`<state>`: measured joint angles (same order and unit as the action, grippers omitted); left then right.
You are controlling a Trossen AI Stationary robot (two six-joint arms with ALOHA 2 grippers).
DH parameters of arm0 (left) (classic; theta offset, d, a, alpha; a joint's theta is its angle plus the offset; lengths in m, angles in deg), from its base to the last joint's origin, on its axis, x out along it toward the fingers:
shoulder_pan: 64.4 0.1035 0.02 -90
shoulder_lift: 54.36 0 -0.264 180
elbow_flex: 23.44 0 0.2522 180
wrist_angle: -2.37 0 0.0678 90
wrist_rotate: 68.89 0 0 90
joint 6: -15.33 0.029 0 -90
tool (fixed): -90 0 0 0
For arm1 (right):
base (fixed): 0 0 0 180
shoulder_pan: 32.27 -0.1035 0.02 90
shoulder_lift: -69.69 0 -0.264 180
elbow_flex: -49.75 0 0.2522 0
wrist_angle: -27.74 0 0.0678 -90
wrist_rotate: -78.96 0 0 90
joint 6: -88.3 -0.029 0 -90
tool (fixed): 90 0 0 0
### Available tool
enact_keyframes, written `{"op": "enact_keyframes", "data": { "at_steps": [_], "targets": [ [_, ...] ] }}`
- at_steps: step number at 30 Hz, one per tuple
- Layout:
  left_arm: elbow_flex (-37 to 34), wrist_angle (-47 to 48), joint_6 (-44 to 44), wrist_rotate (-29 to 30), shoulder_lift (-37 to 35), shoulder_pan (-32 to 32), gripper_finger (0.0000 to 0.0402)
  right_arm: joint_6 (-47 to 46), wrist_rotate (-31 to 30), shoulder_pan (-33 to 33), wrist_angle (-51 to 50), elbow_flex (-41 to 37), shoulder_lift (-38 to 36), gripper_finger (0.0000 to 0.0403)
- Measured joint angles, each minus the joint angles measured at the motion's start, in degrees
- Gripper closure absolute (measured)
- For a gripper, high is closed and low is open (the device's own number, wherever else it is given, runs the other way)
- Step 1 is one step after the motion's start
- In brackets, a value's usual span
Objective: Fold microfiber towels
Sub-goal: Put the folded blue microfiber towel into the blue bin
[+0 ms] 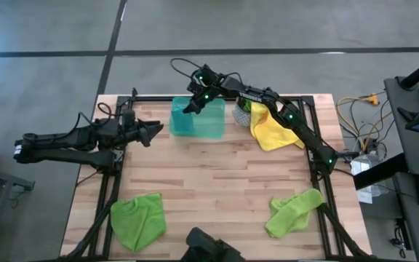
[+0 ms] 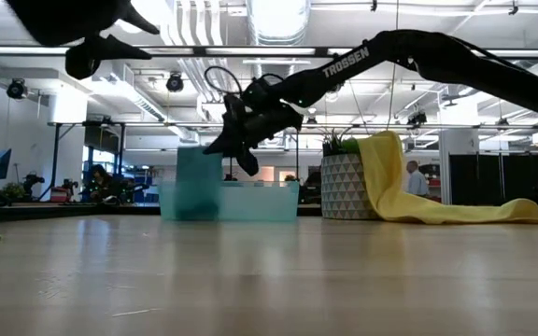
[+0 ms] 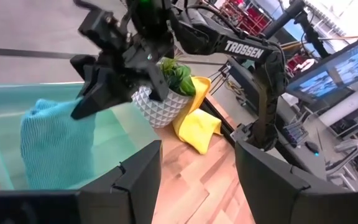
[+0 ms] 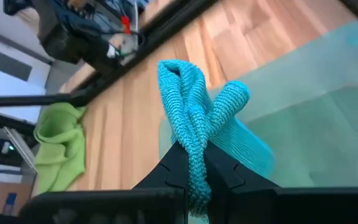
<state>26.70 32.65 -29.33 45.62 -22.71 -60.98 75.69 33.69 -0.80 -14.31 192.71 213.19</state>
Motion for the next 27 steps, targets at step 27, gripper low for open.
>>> {"op": "enact_keyframes", "data": {
  "at_steps": [27],
  "targets": [
    [0.02,-0.28,-1.62,-0.35,1.62,0.00,0.0214,4.03,-11.18,-1.08,0.60,-1.62,-0.04,0.0385]
  ]
}}
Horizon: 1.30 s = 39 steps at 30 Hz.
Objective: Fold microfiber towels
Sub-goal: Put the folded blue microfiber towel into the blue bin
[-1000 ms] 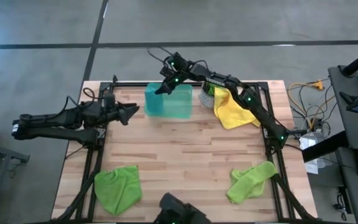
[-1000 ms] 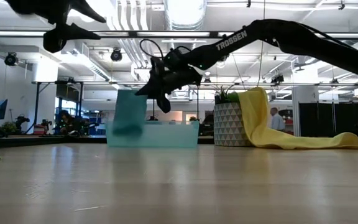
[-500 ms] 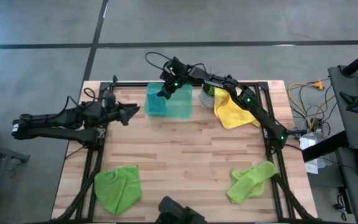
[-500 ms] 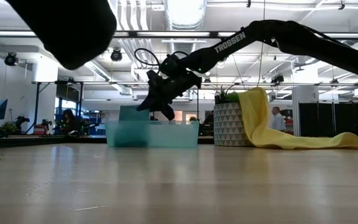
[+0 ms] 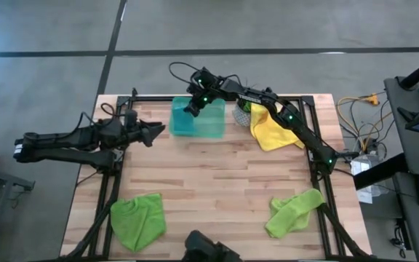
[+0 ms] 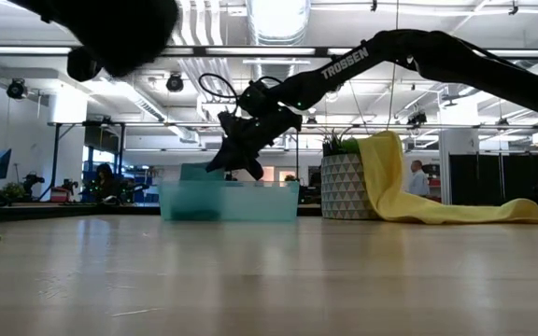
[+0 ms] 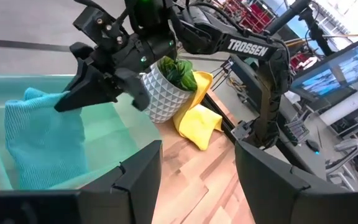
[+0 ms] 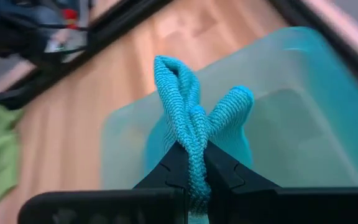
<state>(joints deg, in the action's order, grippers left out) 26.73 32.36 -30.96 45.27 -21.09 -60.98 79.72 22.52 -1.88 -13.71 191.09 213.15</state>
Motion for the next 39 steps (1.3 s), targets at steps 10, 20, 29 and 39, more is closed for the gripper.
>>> {"op": "enact_keyframes", "data": {
  "at_steps": [10,20,29,39],
  "targets": [
    [0.00,-0.76,-0.56,-0.15,1.27,-0.02,0.0214,-7.67,9.99,0.00,1.67,5.85,-0.50,0.0385],
    [-0.02,-0.70,-1.08,-0.21,1.17,-0.02,0.0214,-21.24,19.64,-2.81,10.08,7.24,-1.14,0.0385],
    [-0.09,-0.62,0.50,-0.13,1.97,-0.02,0.0214,-19.47,17.70,-4.66,7.30,6.20,2.78,0.0385],
    [-0.11,-0.58,0.55,-0.13,2.26,-0.02,0.0214,-17.10,13.70,-1.52,5.57,6.19,4.88,0.0385]
  ]
}}
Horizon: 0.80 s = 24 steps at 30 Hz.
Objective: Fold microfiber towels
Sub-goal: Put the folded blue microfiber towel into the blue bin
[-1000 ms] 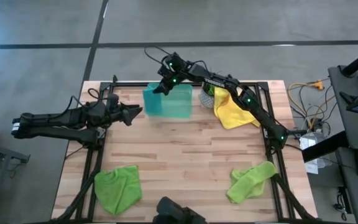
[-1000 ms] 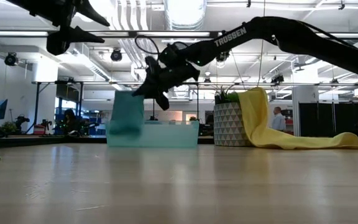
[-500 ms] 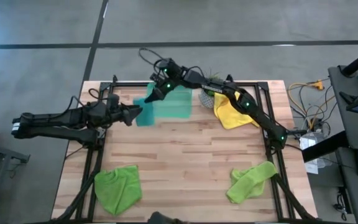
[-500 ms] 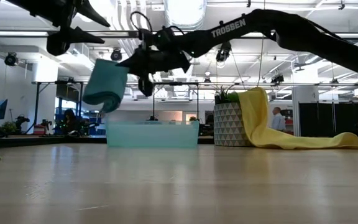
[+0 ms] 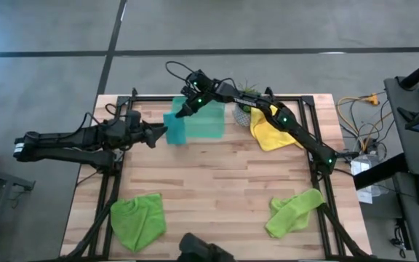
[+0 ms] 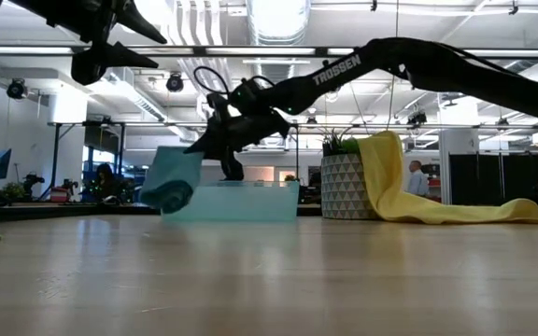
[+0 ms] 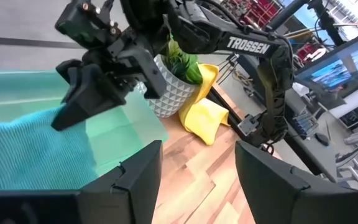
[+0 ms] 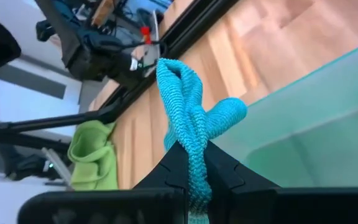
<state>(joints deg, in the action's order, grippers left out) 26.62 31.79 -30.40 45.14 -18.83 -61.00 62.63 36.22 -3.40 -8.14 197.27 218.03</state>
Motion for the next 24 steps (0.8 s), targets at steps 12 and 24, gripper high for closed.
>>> {"op": "enact_keyframes", "data": {
  "at_steps": [12,24],
  "targets": [
    [-0.02,-0.06,0.02,0.02,0.38,0.00,0.0214,6.27,-9.19,0.51,-5.37,0.01,-0.16,0.0385],
    [-0.04,-0.07,-0.10,0.00,0.83,0.00,0.0214,17.45,-20.15,-0.98,-9.04,0.05,-1.21,0.0385]
  ]
}}
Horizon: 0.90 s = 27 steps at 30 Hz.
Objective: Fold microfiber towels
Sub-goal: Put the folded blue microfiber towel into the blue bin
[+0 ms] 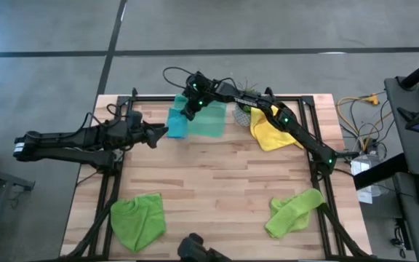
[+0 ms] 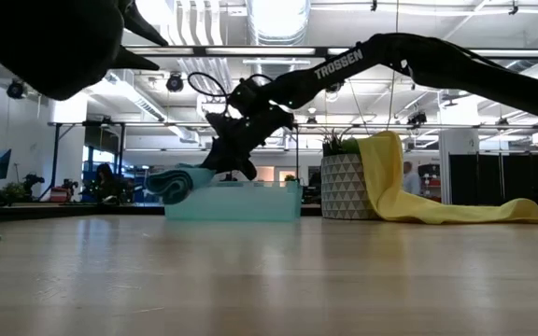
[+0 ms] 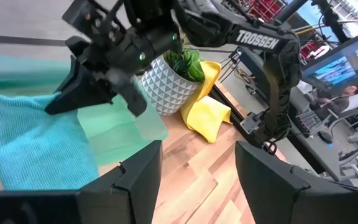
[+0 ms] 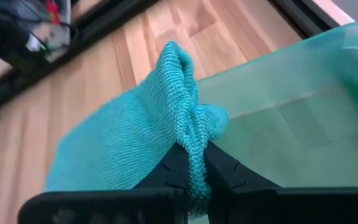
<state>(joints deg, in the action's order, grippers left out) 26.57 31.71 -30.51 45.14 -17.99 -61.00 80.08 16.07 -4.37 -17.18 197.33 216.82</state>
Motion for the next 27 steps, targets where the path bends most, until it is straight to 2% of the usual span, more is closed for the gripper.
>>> {"op": "enact_keyframes", "data": {
  "at_steps": [8,13,18,27],
  "targets": [
    [0.00,0.02,-0.22,0.00,0.32,0.02,0.0214,8.64,-8.23,-2.31,-0.31,0.00,0.02,0.0385],
    [0.02,-0.01,-0.27,-0.04,0.38,0.02,0.0214,9.37,-12.57,-3.04,-0.05,0.18,0.02,0.0385],
    [0.04,-0.01,-0.33,-0.13,0.41,0.00,0.0214,9.38,-19.76,-3.33,-0.80,1.18,-0.03,0.0385],
    [0.04,-0.03,-0.31,-0.17,0.66,0.02,0.0214,7.25,-24.02,-3.27,-5.00,1.20,-0.17,0.0385]
  ]
}}
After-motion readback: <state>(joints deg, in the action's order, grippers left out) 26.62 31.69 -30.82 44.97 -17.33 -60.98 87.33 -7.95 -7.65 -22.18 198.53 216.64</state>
